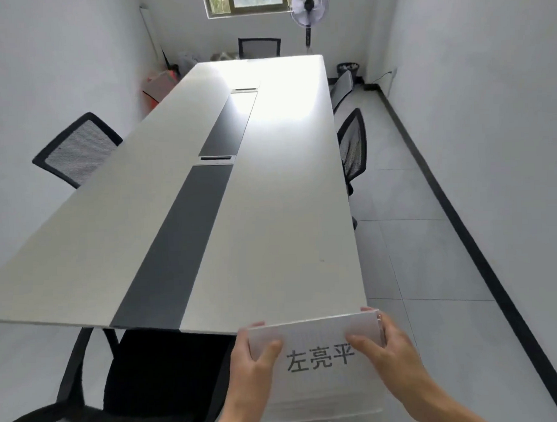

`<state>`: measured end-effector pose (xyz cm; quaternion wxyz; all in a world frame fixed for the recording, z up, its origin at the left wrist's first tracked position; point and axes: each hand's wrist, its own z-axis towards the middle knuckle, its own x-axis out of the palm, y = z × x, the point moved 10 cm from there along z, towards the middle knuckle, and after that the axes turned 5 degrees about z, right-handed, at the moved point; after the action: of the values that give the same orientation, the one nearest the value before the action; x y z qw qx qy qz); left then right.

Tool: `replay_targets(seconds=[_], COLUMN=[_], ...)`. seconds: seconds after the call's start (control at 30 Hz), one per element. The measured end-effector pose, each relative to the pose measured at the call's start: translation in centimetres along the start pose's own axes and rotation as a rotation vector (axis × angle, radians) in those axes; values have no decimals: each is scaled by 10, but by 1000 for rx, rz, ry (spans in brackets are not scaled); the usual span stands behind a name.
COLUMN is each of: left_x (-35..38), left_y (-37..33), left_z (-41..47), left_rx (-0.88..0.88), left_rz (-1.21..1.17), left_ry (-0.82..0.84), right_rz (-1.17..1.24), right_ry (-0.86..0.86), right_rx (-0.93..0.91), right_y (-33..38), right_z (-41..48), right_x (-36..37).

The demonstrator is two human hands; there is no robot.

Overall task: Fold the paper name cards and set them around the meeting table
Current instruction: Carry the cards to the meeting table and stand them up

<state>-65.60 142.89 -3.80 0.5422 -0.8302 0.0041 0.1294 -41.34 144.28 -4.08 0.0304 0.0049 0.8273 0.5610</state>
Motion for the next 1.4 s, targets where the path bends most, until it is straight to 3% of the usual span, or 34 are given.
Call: replay_targets(seconds=[0.27,0.5,0.73,1.13,1.4], left_x=[34,58,68,61,54], left_y=[-49,-70,-85,-49,-57], left_z=[134,237,326,400,412], left_rx=[57,25,81,9,133], left_rz=[35,184,310,273,465], left_ry=[148,153,107,202,301], right_rz=[54,149,74,-175,-472], right_ry=[-48,-66,-76,-19,105], right_rx=[23,65,34,-83,-115], right_y=[35,55,62,27,32], right_z=[122,247,346,382,386], right_x=[-2,-4,7,26,17])
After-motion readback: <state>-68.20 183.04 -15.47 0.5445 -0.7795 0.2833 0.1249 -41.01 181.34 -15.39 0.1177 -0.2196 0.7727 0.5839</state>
